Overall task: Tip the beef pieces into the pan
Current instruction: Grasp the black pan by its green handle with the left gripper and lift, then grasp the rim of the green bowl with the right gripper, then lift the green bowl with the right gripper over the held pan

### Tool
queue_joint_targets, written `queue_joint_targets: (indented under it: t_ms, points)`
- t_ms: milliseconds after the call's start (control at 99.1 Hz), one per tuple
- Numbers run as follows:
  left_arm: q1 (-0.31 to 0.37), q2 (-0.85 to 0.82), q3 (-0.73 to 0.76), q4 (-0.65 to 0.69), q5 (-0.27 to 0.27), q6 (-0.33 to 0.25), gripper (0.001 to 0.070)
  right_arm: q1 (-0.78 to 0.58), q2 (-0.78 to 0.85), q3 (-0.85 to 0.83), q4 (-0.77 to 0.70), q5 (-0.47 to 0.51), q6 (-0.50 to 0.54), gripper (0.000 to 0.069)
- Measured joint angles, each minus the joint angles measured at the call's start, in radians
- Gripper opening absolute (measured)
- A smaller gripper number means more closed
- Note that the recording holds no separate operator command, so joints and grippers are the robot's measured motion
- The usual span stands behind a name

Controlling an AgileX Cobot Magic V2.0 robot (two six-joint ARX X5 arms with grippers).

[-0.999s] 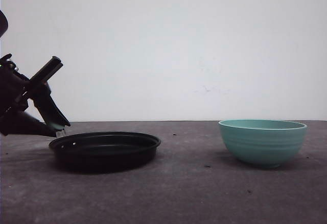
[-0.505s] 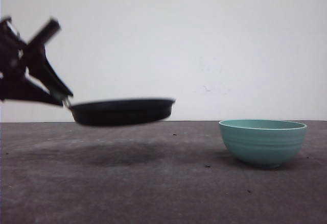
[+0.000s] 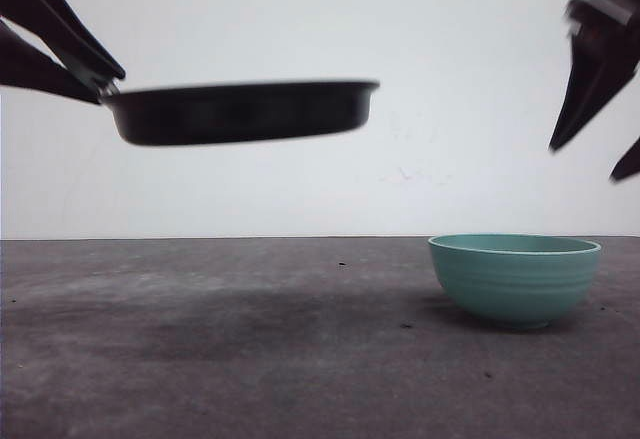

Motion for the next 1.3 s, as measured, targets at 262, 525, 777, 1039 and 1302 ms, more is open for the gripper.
queue_joint_targets:
  t_ms: [262, 525, 777, 1039, 1302]
  points:
    - [0.0, -0.029, 0.0, -0.061, 0.0, 0.0, 0.0061, 0.004, 0.135, 0.0, -0.003, -0.026, 0.024, 0.0345]
    - [0.0, -0.029, 0.0, -0.061, 0.0, 0.003, 0.0061, 0.031, 0.206, 0.0, 0.028, 0.009, 0.025, 0.0268]
    - [0.0, -0.029, 0.0, -0.075, 0.0, 0.004, 0.0061, 0.031, 0.262, 0.0, 0.058, 0.028, 0.033, 0.009]
    - [0.0, -0.029, 0.0, -0.124, 0.0, 0.023, 0.006, 0.032, 0.265, 0.0, 0.159, -0.078, 0.033, 0.0019]
    - [-0.008, -0.028, 0.001, -0.14, 0.0, 0.023, 0.006, 0.084, 0.117, 0.028, 0.233, -0.155, 0.059, 0.0018]
